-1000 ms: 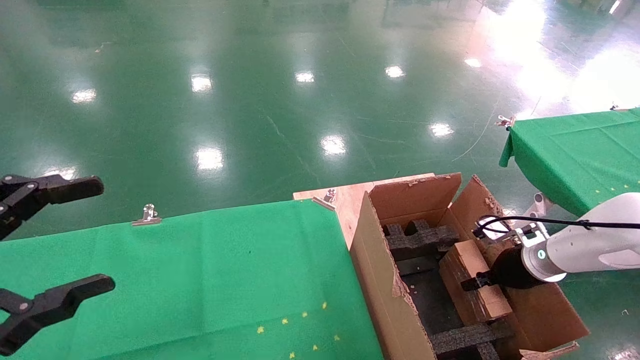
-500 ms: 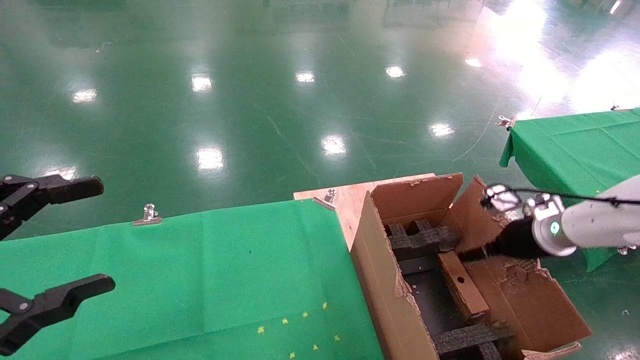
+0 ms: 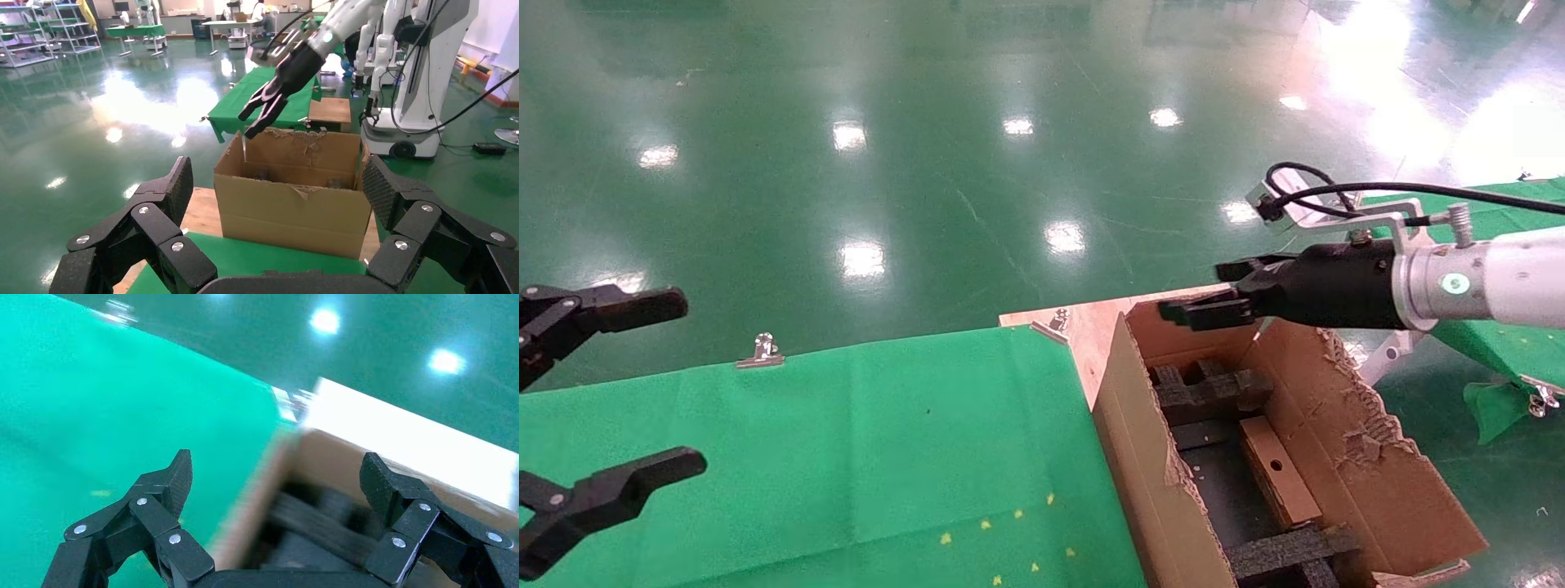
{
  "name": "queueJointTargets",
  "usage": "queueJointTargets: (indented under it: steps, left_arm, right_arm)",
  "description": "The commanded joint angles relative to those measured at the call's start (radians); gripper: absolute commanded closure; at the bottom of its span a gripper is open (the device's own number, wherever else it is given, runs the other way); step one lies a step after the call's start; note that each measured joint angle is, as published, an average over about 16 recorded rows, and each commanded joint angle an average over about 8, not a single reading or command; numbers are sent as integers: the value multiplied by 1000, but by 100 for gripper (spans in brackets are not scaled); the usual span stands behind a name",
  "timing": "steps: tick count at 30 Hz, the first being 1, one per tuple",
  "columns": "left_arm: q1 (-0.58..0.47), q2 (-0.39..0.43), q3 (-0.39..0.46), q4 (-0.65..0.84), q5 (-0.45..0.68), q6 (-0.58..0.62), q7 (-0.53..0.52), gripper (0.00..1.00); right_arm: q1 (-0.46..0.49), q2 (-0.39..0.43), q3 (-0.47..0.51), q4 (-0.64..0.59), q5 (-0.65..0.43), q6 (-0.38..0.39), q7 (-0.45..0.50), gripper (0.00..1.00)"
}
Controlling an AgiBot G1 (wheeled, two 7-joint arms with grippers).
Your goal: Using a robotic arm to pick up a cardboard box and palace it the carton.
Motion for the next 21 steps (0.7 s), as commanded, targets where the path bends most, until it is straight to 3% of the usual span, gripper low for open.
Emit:
queueJointTargets:
  steps: [1,8,14,21]
  left_arm:
    - [0,0,0,0,0,0,0,0]
    - [0,0,0,0,0,0,0,0]
    - [0,0,0,0,0,0,0,0]
    - [0,0,0,0,0,0,0,0]
  right_arm:
    - [6,32,39,43,67,-35,-60,0]
    - [-3,57,83,64,170,-116,-120,0]
    - [-14,48,88,53,152,-106,-111,0]
    - [-99,26,220,60,148,-163,-156,0]
